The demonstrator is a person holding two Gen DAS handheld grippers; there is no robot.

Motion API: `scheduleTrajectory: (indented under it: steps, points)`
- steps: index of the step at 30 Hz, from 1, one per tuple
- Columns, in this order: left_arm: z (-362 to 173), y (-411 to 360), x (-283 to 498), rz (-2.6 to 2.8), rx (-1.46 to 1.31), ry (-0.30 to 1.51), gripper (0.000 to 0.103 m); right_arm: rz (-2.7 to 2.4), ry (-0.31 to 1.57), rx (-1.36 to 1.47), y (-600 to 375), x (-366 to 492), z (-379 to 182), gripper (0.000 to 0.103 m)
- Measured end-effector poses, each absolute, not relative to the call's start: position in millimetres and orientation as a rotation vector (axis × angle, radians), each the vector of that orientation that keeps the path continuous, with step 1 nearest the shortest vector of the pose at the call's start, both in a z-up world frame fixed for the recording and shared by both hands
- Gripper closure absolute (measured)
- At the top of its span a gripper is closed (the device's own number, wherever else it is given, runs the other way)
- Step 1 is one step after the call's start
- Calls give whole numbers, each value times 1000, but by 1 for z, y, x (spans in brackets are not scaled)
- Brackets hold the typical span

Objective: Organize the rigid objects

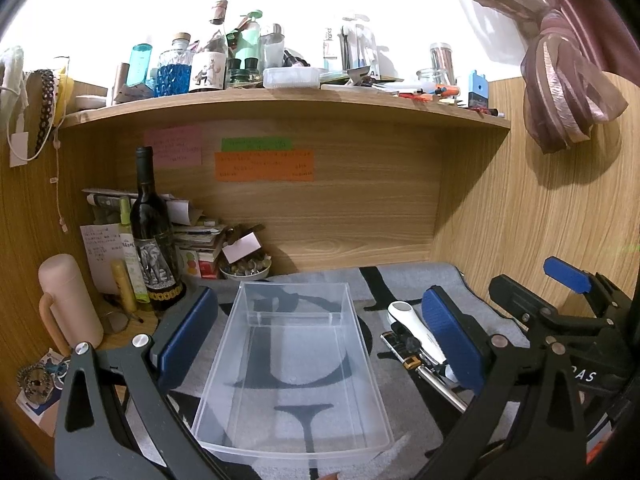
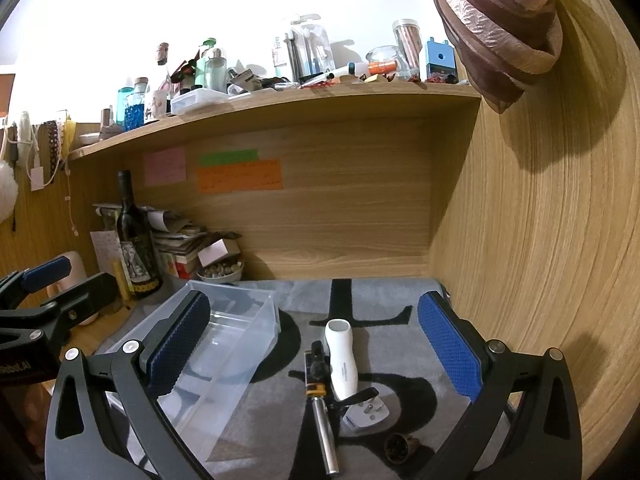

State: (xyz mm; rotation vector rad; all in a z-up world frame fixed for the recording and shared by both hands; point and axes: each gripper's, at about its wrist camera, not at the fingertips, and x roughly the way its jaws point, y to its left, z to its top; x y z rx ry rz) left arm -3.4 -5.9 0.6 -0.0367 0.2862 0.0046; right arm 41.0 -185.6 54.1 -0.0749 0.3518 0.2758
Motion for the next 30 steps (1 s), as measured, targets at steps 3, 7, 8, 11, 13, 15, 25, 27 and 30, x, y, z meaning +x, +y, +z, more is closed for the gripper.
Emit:
scheduleTrajectory:
  steps: [3,7,8,11,13,15,25,27,30]
  points:
    - [0,-6,-4,5,-36,286,0,274,350,-77,-184,39,55,0]
    - [0,-6,-4,5,-35,286,0,275,347,-79,-183,38,55,0]
    - [0,-6,-4,5,-36,287,0,276,347,-79,-183,38,55,0]
    - [0,-5,-4,2,-36,288,0,277,346,-79,-182,37,55,0]
    - [0,-5,-4,1,-36,289,0,278,345,-81,-181,36,55,0]
    - [0,-5,-4,2,-35,288,0,280,343,-83,-180,36,56,0]
    - [0,-3,-4,1,-37,289,0,279,340,-84,-179,34,56,0]
    - [0,-3,-4,1,-38,289,0,280,340,-84,-179,35,56,0]
    - [0,-3,-4,2,-38,289,0,279,340,-85,-179,35,56,0]
